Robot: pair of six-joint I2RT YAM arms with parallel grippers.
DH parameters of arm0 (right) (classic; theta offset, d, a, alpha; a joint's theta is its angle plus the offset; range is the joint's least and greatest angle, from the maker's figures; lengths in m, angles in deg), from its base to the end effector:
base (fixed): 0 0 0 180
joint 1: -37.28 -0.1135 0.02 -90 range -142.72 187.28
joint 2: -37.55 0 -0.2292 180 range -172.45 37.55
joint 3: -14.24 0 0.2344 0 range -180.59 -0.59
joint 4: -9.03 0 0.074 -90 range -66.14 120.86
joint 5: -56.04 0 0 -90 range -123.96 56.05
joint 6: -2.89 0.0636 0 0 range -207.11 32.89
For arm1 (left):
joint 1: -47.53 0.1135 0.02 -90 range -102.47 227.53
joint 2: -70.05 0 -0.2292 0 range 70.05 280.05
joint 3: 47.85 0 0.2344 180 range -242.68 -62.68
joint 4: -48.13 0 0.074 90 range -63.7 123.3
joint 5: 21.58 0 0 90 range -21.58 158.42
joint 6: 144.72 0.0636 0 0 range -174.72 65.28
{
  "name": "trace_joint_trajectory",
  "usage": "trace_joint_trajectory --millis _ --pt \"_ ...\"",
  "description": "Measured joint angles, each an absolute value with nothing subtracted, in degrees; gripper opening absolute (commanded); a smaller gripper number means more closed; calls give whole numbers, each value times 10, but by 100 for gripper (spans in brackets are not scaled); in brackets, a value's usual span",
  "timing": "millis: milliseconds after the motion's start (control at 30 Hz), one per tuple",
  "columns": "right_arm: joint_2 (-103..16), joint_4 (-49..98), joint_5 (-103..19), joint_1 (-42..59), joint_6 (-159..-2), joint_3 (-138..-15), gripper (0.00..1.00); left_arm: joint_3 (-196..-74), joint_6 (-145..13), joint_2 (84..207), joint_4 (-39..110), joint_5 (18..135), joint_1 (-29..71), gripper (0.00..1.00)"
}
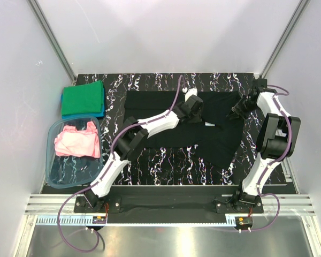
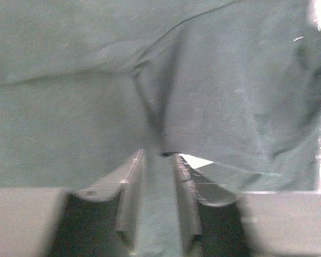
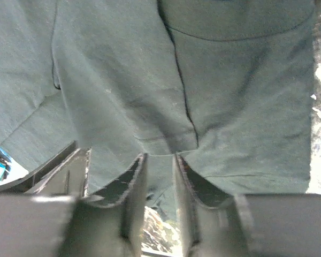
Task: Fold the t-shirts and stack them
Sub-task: Fold the tshirt
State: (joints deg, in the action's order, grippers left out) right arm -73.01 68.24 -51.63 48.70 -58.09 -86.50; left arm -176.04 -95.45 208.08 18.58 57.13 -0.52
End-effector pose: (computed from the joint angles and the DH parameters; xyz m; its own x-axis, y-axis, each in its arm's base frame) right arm 0.3759 -0.0562 0.1624 -0.7605 0.6252 -0.1755 0.5159 0.7458 0.4215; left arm 0.3614 -0.3834 0.1402 -0.7314 -0.1435 -0.6667 0.1992 0.8900 -0.4101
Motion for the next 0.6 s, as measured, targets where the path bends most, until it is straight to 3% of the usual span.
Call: trace_joint_trajectory --millis 100,367,467,600 --pt "-730 687 -516 489 -593 -865 39 -1729 -949 2067 161 563 -1 49" --pt "-738 644 -520 489 -593 -830 41 -1686 -929 2013 142 563 36 53" --pt "-763 624 -520 489 -593 -828 37 -1679 -919 2001 153 571 71 53" --pt "-803 616 -495 489 -601 -828 25 -1658 -909 1997 167 589 133 53"
